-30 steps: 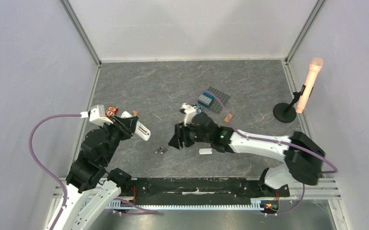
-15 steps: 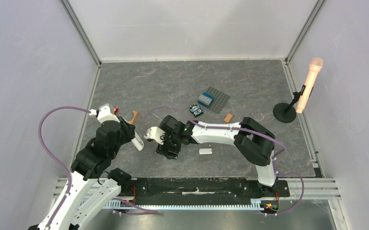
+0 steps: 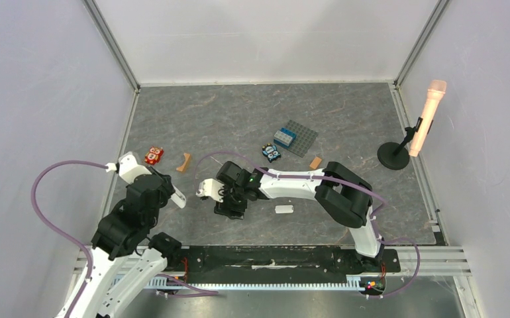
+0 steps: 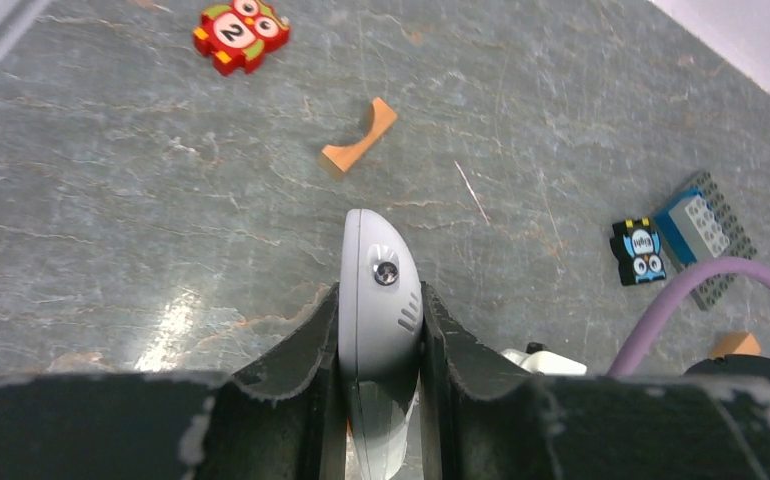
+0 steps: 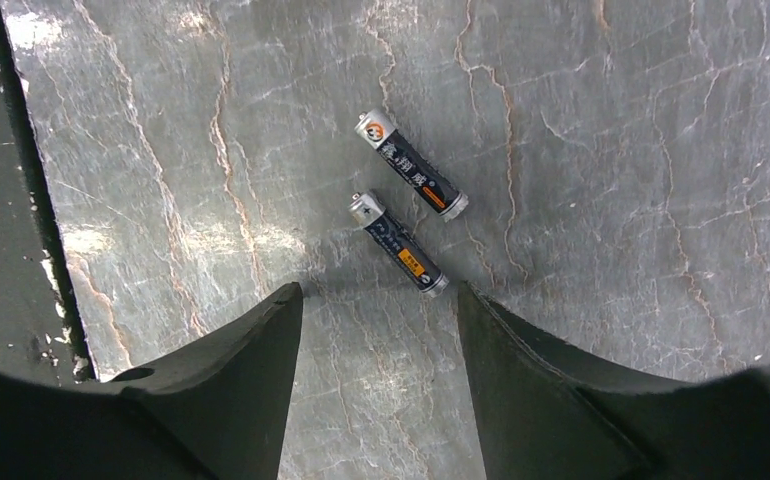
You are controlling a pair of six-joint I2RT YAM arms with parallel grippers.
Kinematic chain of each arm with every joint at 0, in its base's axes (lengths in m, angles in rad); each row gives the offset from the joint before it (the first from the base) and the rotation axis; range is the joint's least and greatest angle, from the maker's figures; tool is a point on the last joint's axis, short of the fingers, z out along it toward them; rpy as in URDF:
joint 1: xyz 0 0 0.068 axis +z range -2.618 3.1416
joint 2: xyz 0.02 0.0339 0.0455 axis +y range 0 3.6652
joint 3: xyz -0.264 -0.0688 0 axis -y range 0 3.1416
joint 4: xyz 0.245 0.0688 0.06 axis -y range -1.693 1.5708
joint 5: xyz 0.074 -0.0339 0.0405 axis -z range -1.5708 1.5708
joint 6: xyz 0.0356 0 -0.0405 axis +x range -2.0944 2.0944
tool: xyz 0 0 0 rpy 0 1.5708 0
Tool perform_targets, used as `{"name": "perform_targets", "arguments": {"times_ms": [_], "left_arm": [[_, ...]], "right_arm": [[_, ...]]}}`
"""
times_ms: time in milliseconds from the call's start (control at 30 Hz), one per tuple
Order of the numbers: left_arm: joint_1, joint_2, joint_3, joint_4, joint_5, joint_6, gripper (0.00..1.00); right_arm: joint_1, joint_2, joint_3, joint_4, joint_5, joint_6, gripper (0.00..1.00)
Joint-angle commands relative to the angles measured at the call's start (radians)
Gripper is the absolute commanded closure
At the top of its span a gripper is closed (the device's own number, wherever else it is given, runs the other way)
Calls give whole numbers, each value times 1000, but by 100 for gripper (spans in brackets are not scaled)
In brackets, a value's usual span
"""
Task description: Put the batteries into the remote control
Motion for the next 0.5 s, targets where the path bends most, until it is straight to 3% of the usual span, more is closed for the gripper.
{"name": "perform_targets", "arguments": {"times_ms": [0, 333, 467], "left_arm": [[3, -55, 42, -22, -133, -44, 98], [3, -85, 39, -42, -151, -49, 98], [3, -86, 39, -42, -153, -51, 98]], "right_arm": [[2, -22, 52, 31, 14, -14, 40], [3, 8, 113, -14, -4, -42, 36], [4, 68, 147, -61, -19, -51, 41]]}}
